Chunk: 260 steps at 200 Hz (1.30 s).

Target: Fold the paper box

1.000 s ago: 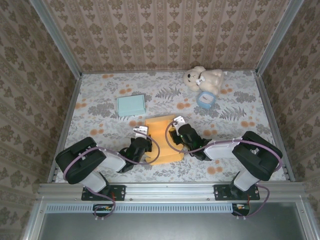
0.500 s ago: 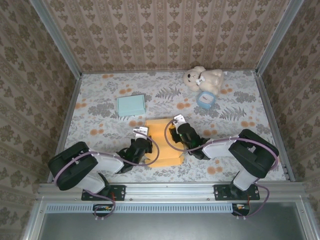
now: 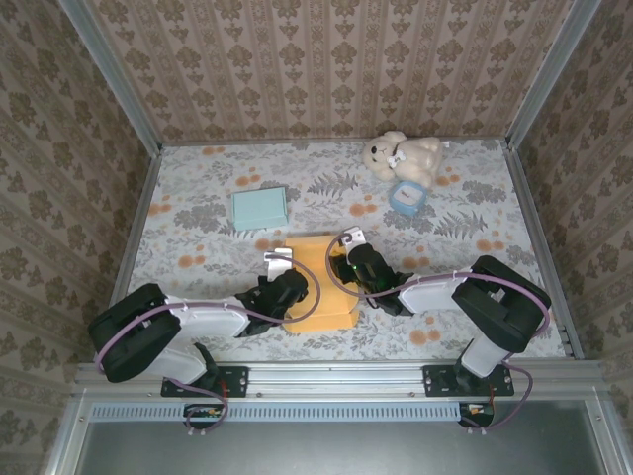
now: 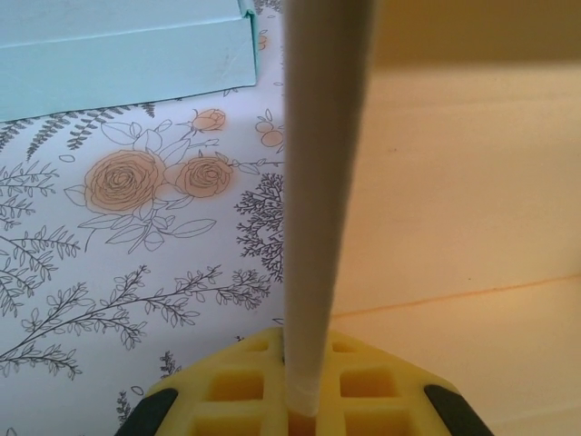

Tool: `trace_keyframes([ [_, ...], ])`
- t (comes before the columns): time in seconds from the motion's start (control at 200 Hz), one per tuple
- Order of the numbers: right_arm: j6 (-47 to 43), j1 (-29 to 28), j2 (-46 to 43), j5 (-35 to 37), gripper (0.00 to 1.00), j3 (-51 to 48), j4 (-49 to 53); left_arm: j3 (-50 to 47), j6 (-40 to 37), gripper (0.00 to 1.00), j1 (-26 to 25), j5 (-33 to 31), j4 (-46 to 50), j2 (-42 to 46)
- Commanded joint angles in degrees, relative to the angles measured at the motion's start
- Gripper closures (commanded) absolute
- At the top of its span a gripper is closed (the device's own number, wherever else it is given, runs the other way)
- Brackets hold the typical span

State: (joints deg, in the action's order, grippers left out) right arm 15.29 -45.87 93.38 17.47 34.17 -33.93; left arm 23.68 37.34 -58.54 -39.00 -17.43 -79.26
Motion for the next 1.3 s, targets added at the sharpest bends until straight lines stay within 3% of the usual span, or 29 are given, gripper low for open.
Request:
trace_keyframes([
  [0.0,2.88,0.70,-1.82,-3.24,0.58,-0.56,1.61,1.10,2.68,1.00,-0.24,-3.56,3.60,0.90],
  [0.23,4.69,1.09,-3.21,-8.30,0.57,-1.09,2.07,1.63,3.64,1.00,-0.24,-3.97,5.12,0.62],
  [0.345,5.34,1.09,-3.85,-9.79,0.52,-1.95,1.55,1.94,3.72,1.00,-0.18,-4.06,5.78,0.64],
  [0.52,5.37,1.11,-5.29,-11.50,0.54,-2.65,1.66,2.04,4.02,1.00,-0.17,-3.97,5.83,0.65],
  [0.635,4.76,1.06,-5.42,-10.16,0.62,-3.02,1.84,1.88,4.09,1.00,-0.18,-3.69,5.84,0.74],
  [0.79,4.23,0.97,-3.60,-8.44,0.64,-2.22,2.72,1.99,4.00,1.00,-0.22,-3.36,5.58,0.77],
  [0.905,5.01,0.84,-2.76,-1.65,0.71,-1.76,4.83,2.06,4.14,1.00,-0.19,-3.62,6.03,0.99],
  [1.035,4.83,0.60,-1.87,3.53,0.66,-0.53,6.72,1.98,4.06,1.00,-0.28,-2.96,5.61,1.35],
  [1.295,1.33,0.91,1.09,-5.75,0.62,2.12,2.25,1.86,2.99,1.00,-0.26,-0.20,3.07,0.73],
])
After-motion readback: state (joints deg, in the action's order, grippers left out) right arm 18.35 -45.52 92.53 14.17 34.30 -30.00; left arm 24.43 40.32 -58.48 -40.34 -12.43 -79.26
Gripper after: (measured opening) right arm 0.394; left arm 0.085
